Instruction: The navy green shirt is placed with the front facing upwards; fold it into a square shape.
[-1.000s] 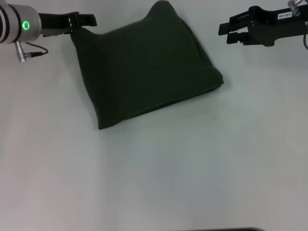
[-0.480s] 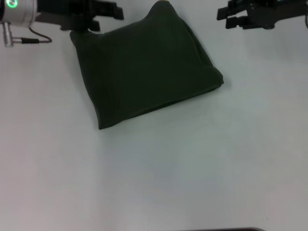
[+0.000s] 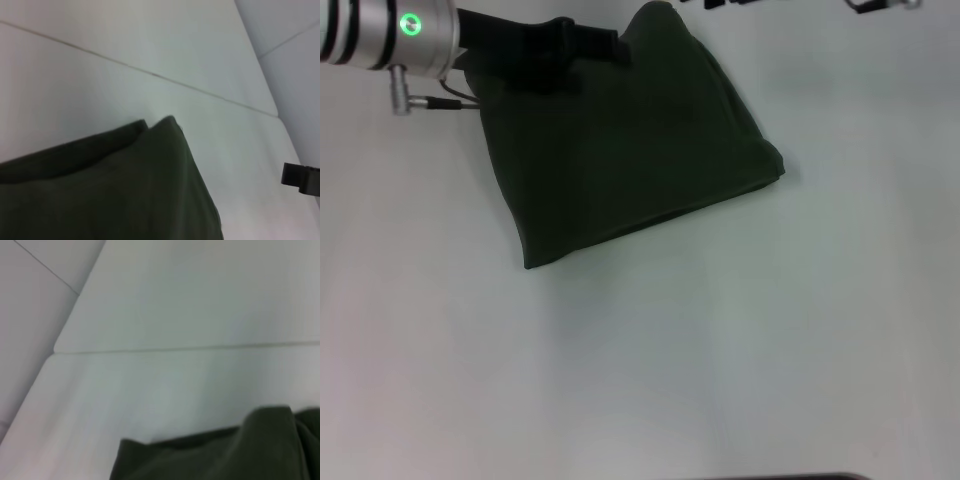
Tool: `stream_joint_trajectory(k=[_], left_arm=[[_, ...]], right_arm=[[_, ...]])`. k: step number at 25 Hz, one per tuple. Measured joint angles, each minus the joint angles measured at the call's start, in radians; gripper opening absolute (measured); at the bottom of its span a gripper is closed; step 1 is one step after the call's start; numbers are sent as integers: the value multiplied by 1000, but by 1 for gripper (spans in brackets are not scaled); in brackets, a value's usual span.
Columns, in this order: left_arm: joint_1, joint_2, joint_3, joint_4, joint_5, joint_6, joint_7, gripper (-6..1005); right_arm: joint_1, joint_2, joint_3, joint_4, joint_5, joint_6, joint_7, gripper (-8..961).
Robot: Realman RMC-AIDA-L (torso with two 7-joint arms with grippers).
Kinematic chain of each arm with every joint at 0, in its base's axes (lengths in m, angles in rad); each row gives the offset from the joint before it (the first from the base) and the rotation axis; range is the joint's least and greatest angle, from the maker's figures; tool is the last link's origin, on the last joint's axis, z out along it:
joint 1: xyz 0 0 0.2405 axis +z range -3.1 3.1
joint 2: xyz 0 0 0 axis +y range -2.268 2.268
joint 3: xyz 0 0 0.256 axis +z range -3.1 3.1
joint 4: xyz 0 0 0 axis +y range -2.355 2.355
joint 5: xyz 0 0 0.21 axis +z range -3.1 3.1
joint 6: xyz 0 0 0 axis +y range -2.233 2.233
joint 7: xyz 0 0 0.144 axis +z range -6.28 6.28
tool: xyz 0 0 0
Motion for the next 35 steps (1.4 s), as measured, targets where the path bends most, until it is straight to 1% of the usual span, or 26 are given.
stream_joint_trajectory(k=[2, 4, 6, 8, 10, 12, 15, 18, 21, 24, 26, 29, 34, 35], left_arm=[[-3, -9, 4, 0, 3, -34, -25, 842], [-4, -10, 6, 0, 4, -56, -47, 842], [-6, -7, 4, 2, 1, -65, -59, 837], [-8, -1, 1, 3, -1, -68, -65, 814], [-8, 8, 0, 5, 0, -72, -70, 781], [-8, 15, 3, 11, 7, -75, -69, 747], [-9, 21, 8, 37, 13, -81, -64, 696], [-23, 21, 10, 73, 13, -88, -59, 646], [-35, 6, 10, 92, 13, -117, -58, 522], [-52, -19, 16, 121, 13, -169, -52, 399], [-66, -27, 30, 145, 13, -203, -47, 303], [-83, -32, 53, 177, 13, -259, -44, 158], [-84, -42, 61, 182, 7, -320, -43, -6], [-84, -43, 61, 184, 7, -329, -42, -5]], right_arm=[[10, 21, 1, 6, 2, 33, 17, 400], [15, 42, -1, 8, 2, 63, 46, 400], [18, 54, -3, 14, 0, 83, 62, 400], [20, 58, 0, 20, 1, 92, 67, 400], [18, 57, 7, 18, 4, 87, 75, 400], [12, 50, 18, 12, 5, 75, 90, 400], [5, 38, 37, 10, 6, 55, 96, 400], [-1, 30, 56, 10, 7, 36, 97, 400], [-3, 22, 68, 9, 7, 16, 102, 399], [-8, 15, 73, 9, 7, -5, 105, 399], [-13, 12, 78, 9, 8, -10, 105, 399], [-21, 8, 81, 8, 8, -12, 106, 399], [-35, 5, 84, 8, 8, -16, 106, 400], [-37, 4, 87, 8, 8, -17, 106, 400]])
